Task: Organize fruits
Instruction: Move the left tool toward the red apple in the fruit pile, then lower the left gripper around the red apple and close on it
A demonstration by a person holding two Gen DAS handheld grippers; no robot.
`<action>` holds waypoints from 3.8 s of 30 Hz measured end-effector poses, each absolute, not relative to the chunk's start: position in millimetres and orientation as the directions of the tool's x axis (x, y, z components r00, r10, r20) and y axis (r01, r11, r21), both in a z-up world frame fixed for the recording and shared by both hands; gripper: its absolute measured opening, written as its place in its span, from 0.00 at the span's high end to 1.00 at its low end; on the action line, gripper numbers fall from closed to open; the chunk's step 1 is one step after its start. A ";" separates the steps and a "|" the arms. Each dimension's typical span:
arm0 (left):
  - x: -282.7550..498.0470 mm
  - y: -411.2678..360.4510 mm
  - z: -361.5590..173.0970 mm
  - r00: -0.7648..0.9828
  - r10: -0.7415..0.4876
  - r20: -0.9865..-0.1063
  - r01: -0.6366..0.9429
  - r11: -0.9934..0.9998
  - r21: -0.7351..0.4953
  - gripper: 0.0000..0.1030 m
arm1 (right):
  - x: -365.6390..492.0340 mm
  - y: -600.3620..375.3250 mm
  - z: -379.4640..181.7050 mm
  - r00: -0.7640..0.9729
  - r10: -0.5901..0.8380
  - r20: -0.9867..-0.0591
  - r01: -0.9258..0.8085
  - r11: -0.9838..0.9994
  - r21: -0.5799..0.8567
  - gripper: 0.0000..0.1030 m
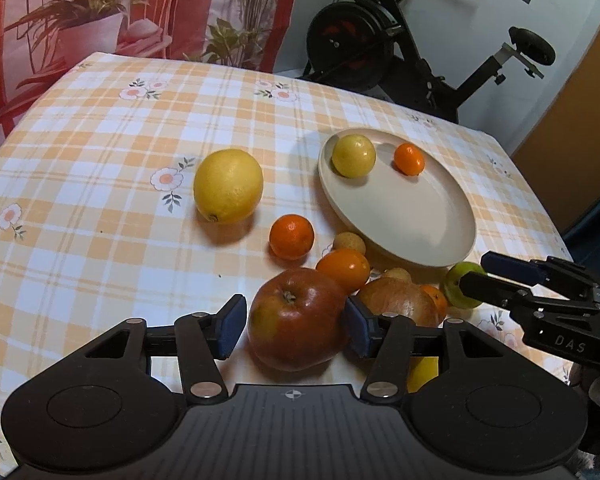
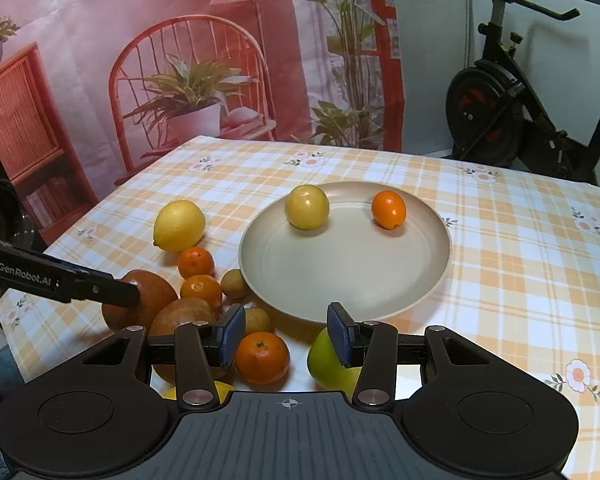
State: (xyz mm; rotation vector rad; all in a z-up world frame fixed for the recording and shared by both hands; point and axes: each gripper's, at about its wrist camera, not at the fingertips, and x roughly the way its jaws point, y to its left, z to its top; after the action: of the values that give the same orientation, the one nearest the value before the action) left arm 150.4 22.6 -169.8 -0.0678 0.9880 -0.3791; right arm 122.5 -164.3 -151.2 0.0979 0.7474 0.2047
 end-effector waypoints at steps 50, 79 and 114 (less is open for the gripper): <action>179.9 66.9 -170.0 0.588 -0.300 -0.751 0.129 0.952 -0.279 0.40 | 121.5 -157.3 -151.5 0.714 0.201 -0.671 -0.147 0.979 0.138 0.58; 180.7 52.8 -172.1 0.563 -0.337 -0.754 0.264 0.939 -0.222 0.44 | 121.6 -155.6 -150.5 0.713 0.199 -0.672 -0.160 0.980 0.120 0.58; 213.8 114.7 -186.0 0.590 -0.383 -0.711 0.085 0.905 -0.417 0.44 | 235.4 -1.6 -167.3 0.464 0.421 -0.779 -0.654 0.756 0.019 0.45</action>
State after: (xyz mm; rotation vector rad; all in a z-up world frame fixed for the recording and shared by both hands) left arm 213.8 114.7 -186.0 -0.3597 0.9028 -0.2794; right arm 235.4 -1.6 -167.3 -0.3016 0.8615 0.6723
